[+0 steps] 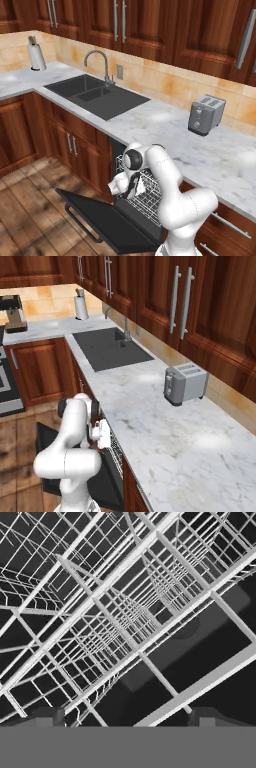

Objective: Open the dishwasher door and pull out the top rack.

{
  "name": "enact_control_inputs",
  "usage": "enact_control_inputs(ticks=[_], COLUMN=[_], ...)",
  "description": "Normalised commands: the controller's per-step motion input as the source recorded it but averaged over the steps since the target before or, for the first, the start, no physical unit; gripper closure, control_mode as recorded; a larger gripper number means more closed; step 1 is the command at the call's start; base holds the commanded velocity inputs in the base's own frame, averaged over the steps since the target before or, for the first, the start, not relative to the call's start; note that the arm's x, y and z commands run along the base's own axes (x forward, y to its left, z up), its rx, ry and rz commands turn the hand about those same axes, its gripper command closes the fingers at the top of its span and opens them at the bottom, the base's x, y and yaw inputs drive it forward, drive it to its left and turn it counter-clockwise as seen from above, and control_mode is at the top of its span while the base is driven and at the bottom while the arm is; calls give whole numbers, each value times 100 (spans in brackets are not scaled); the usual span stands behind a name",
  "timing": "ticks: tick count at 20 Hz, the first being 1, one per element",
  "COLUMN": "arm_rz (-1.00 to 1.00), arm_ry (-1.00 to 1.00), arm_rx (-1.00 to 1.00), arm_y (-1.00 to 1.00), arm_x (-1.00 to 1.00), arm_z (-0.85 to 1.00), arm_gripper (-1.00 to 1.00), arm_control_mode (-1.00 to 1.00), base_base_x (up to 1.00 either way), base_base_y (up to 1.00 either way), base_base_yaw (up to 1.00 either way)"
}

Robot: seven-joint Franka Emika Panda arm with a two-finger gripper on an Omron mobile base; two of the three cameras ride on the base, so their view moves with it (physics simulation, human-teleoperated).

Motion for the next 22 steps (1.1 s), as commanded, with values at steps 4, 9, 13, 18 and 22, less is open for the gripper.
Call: enact_control_inputs(ticks=[4,9,13,18,22], arm_rz=[0,0,3,10,2], arm_ry=[-1,-3,-14,-17,-6], arm_rx=[37,24,17,12,3], arm_y=[-66,-68,-43,-1,0], arm_x=[57,49,22,1,27], arm_z=[-32,-54,-34,-47,-10], arm_gripper=[-100,-100,-100,-100,-100], arm_control_mode=[-100,-100,-100,-100,-100], base_base_x=[0,0,0,0,0], base_base_y=[0,0,0,0,0], base_base_yaw=[0,0,0,0,0])
